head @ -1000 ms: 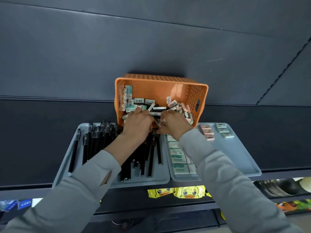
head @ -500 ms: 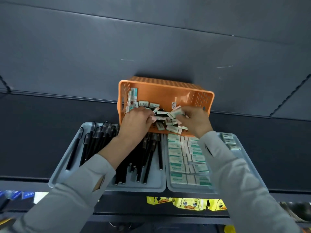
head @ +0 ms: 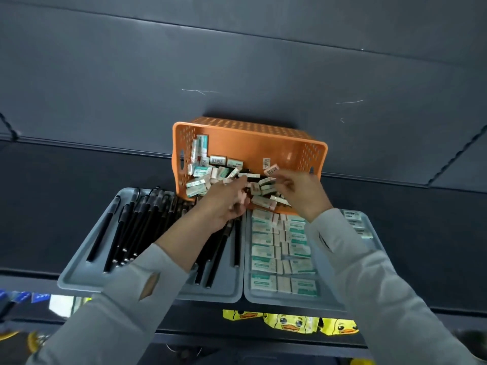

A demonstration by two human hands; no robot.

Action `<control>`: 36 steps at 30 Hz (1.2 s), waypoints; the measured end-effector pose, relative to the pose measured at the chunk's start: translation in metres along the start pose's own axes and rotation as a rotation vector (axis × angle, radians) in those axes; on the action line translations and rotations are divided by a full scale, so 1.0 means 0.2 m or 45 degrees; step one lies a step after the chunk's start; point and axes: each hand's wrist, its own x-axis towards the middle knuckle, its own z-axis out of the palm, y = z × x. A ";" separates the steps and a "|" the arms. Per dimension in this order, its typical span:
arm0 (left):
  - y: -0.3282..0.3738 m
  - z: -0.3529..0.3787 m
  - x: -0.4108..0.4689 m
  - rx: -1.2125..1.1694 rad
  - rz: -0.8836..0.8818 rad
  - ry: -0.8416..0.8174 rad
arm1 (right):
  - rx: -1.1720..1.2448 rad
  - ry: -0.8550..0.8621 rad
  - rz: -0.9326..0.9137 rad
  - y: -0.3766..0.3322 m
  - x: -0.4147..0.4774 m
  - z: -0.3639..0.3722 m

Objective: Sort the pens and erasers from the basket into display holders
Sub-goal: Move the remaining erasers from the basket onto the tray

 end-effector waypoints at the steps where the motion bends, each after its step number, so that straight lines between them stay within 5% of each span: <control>1: -0.03 -0.01 0.01 0.454 0.206 -0.039 | -0.133 -0.050 -0.002 0.02 0.00 0.01; 3: -0.09 -0.02 0.03 1.271 0.604 -0.111 | -0.338 -0.138 -0.067 0.04 0.01 0.03; 5: -0.13 -0.01 0.05 1.699 0.758 -0.108 | -0.491 -0.173 -0.136 0.03 0.02 0.04; 17: -0.15 -0.02 0.11 1.991 1.288 -0.032 | -0.839 -0.300 -0.311 0.00 0.05 0.03; 20: -0.14 -0.07 0.13 1.817 1.218 0.094 | -0.841 -0.339 -0.345 0.00 0.05 0.00; 22: -0.11 -0.08 0.12 1.513 0.967 0.183 | -0.902 -0.398 -0.352 0.00 0.06 0.00; 25: -0.04 -0.08 0.08 0.577 0.375 0.084 | -0.931 -0.431 -0.348 -0.01 0.06 0.01; 28: 0.01 -0.07 0.04 -0.011 0.134 0.031 | -0.899 -0.400 -0.369 -0.02 0.06 0.02; 33: 0.01 -0.04 0.03 -0.170 0.090 -0.020 | -0.836 -0.274 -0.327 0.00 0.07 0.00; 36: 0.01 -0.02 0.03 -0.119 0.101 -0.003 | -0.547 -0.041 -0.208 -0.03 0.08 -0.02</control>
